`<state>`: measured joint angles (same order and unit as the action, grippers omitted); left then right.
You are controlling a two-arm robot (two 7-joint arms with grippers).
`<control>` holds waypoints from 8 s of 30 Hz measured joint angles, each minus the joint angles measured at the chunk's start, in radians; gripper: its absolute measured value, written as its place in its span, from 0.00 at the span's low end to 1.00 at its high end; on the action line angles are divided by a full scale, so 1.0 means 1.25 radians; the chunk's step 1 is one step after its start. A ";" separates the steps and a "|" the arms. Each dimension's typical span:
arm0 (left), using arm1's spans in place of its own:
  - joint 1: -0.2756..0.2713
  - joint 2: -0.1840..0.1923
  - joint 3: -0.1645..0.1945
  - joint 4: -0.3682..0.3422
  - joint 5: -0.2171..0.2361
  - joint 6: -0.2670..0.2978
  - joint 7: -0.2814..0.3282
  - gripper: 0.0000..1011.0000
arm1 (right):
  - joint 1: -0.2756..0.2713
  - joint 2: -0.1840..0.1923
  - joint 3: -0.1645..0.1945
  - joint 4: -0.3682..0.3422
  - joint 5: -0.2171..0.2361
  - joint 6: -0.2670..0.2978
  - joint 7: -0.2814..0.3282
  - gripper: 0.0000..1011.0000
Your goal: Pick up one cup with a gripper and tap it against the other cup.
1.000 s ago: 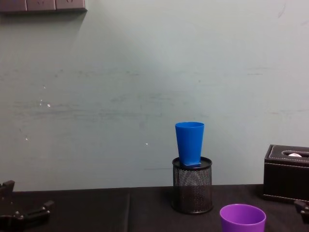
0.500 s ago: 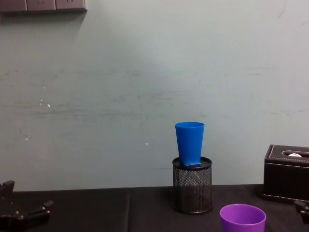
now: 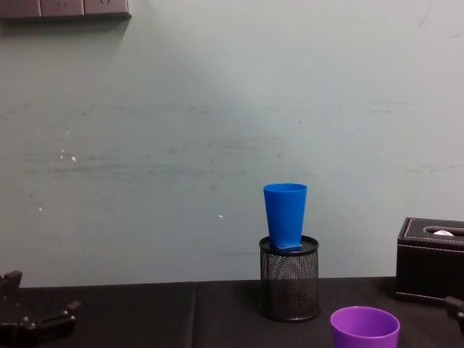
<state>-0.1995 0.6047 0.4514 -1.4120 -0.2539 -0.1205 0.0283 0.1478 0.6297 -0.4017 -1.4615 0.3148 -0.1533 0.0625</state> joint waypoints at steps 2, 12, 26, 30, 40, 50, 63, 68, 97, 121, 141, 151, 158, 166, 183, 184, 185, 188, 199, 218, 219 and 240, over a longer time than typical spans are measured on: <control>0.000 0.000 0.000 0.000 0.000 0.000 0.000 0.99 | -0.017 0.011 0.007 -0.017 0.017 -0.001 0.028 0.99; 0.000 0.000 0.000 0.000 0.000 0.000 0.000 0.99 | -0.071 0.047 0.018 -0.065 0.084 0.007 0.148 0.99; 0.000 0.000 0.000 0.000 0.000 0.000 0.000 0.99 | -0.050 -0.015 -0.013 -0.043 0.113 0.046 0.244 0.99; 0.000 0.000 0.000 0.000 0.000 0.000 0.000 0.99 | -0.034 -0.039 -0.018 -0.021 0.106 0.047 0.250 0.99; 0.000 0.000 0.000 0.000 0.000 0.000 0.000 0.99 | 0.005 -0.095 -0.018 0.038 0.083 0.031 0.259 0.99; 0.000 0.000 0.000 0.000 0.000 0.000 0.000 0.99 | 0.051 -0.149 -0.016 0.102 0.058 0.021 0.269 0.99; 0.000 0.000 0.000 0.000 0.000 0.000 0.000 0.99 | 0.070 -0.174 -0.014 0.130 0.044 0.017 0.269 0.99; 0.000 0.000 0.000 0.000 0.000 0.000 0.000 0.99 | 0.069 -0.172 -0.014 0.128 0.045 0.017 0.269 0.99; 0.000 0.000 0.000 0.000 0.000 0.000 0.000 0.99 | 0.066 -0.168 -0.015 0.123 0.048 0.018 0.269 0.77; 0.000 0.000 0.000 0.000 0.000 0.000 0.000 0.99 | 0.036 -0.134 0.044 -0.057 0.063 0.169 0.275 0.72; 0.000 0.000 0.000 0.000 0.000 0.000 0.000 0.99 | 0.073 -0.094 0.068 -0.177 0.123 0.251 0.289 0.72; 0.000 0.000 0.000 0.000 0.000 0.000 0.000 0.99 | 0.070 -0.097 0.069 -0.175 0.123 0.250 0.289 0.72; 0.000 0.000 0.000 0.000 0.000 0.000 0.000 0.99 | 0.069 -0.098 0.070 -0.174 0.123 0.249 0.289 0.72; 0.000 0.000 0.000 0.000 0.000 0.000 0.000 0.99 | 0.069 -0.098 0.071 -0.174 0.123 0.248 0.289 0.72; 0.000 0.000 0.000 0.000 0.000 0.000 0.000 0.99 | 0.069 -0.099 0.070 -0.172 0.123 0.248 0.289 0.72; 0.000 0.000 0.000 0.000 0.000 0.000 0.000 0.99 | 0.072 -0.098 0.068 -0.170 0.124 0.249 0.289 0.72; 0.000 0.000 0.000 0.000 0.000 0.000 0.000 0.99 | 0.080 -0.098 0.065 -0.165 0.126 0.250 0.291 0.72; 0.000 0.000 0.000 0.000 0.000 0.000 0.000 0.99 | 0.105 -0.102 0.052 -0.145 0.125 0.255 0.294 0.72; 0.000 0.000 0.000 0.000 0.000 0.000 0.000 0.99 | 0.228 -0.156 0.002 -0.020 0.098 0.257 0.295 0.72; 0.000 0.000 0.000 0.000 0.000 0.000 0.000 0.99 | 0.383 -0.259 -0.021 0.213 0.068 0.215 0.305 0.72; 0.000 0.000 0.000 0.000 0.000 0.000 0.000 0.99 | 0.391 -0.266 -0.021 0.228 0.067 0.212 0.307 0.72; 0.000 0.000 0.000 0.000 0.000 0.000 0.000 0.99 | 0.456 -0.315 -0.014 0.343 0.044 0.175 0.315 0.72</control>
<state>-0.1995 0.6047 0.4514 -1.4120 -0.2539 -0.1205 0.0283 0.7174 0.2358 -0.4195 -1.0330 0.3695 0.0650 0.4559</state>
